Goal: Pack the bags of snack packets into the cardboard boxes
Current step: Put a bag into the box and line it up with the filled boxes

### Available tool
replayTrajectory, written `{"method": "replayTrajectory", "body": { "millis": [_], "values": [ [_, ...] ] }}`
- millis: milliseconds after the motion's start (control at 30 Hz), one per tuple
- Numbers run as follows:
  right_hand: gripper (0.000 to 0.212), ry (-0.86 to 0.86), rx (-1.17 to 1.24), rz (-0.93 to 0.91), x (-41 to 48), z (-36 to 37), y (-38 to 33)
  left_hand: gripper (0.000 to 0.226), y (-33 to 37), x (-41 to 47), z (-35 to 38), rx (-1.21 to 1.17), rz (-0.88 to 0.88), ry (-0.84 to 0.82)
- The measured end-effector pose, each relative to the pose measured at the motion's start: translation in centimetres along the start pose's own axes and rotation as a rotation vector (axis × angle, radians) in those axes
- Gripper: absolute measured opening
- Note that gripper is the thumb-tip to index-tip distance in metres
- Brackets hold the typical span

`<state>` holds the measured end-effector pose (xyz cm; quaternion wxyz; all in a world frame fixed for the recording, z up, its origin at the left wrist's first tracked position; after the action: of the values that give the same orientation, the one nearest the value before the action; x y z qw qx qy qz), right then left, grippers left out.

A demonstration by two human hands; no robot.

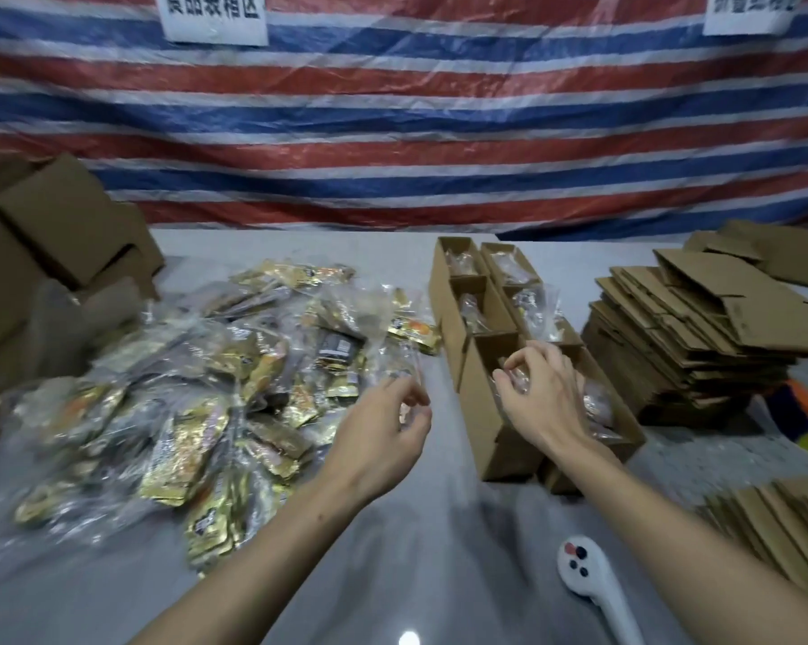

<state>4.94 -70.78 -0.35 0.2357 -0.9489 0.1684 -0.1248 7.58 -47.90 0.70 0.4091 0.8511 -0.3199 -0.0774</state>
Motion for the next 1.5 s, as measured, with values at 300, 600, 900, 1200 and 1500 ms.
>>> {"method": "replayTrajectory", "body": {
  "millis": [300,600,900,1200,1500],
  "values": [
    [0.050,-0.432,0.117,-0.308,-5.2,7.7,-13.1,0.023,-9.4,-7.9,-8.4,0.035,-0.244,0.198],
    [0.047,-0.705,0.132,-0.285,-7.5,14.3,-19.2,0.027,-20.8,-16.8,-17.1,0.131,-0.584,0.303],
    [0.040,-0.787,0.245,-0.225,-6.4,16.6,-22.1,0.045,-27.1,-18.1,-27.6,0.389,-0.802,0.360],
    [0.031,-0.742,0.287,-0.127,-4.6,17.2,-21.2,0.069,-26.4,-8.8,-41.9,0.677,-0.644,0.604],
    [0.028,-0.675,0.361,-0.128,-4.2,15.8,-17.9,0.034,-28.6,-7.7,-44.8,0.541,-0.720,0.668]
  ]
}}
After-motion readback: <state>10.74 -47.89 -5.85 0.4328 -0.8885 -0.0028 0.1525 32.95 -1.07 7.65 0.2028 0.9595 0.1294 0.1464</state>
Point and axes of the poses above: each hand's wrist, its own x-axis towards the middle knuckle, its own z-axis out of the palm, y = z × x, the point moved 3 cm from there along x, towards the middle knuckle, and after that the axes turned 11 degrees about -y, right-handed, at the moved point
